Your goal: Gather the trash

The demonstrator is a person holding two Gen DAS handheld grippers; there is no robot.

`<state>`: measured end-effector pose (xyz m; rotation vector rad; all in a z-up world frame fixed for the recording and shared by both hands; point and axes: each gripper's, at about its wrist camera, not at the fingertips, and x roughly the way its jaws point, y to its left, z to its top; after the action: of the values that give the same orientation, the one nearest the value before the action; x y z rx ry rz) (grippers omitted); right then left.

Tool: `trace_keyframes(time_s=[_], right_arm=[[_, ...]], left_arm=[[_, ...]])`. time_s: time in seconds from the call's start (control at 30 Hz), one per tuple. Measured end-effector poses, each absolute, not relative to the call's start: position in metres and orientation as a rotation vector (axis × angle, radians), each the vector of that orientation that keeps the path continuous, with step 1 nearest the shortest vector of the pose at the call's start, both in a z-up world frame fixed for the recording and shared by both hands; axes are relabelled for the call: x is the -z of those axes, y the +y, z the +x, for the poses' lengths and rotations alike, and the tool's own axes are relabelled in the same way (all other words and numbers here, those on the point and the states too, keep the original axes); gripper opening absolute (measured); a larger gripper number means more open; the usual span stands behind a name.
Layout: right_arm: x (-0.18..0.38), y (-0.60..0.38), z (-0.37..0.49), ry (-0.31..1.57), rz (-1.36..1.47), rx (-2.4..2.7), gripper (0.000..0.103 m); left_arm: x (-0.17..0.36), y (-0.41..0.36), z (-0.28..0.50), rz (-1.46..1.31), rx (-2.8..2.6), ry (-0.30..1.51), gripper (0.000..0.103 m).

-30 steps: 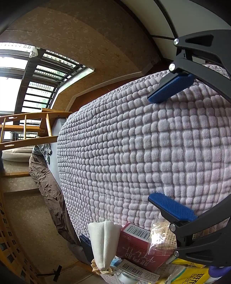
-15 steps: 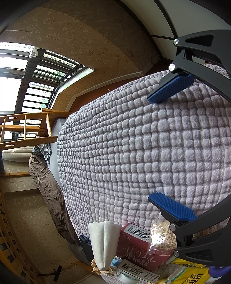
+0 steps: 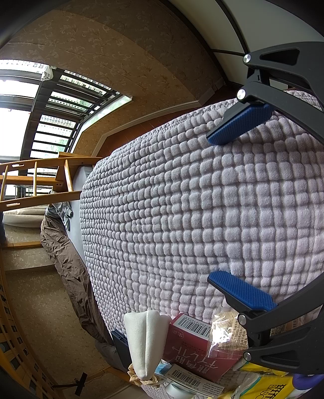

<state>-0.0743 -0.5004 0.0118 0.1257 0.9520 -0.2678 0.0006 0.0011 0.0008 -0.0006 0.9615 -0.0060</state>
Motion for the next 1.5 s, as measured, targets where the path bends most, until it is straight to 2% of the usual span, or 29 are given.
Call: trace_keyframes(time_s=[1.5], right_arm=[[-0.012,-0.5,-0.072,0.953,0.125,0.276,0.099]], left_arm=[[-0.014,0.015,0.009,0.002,0.007,0.962,0.102]])
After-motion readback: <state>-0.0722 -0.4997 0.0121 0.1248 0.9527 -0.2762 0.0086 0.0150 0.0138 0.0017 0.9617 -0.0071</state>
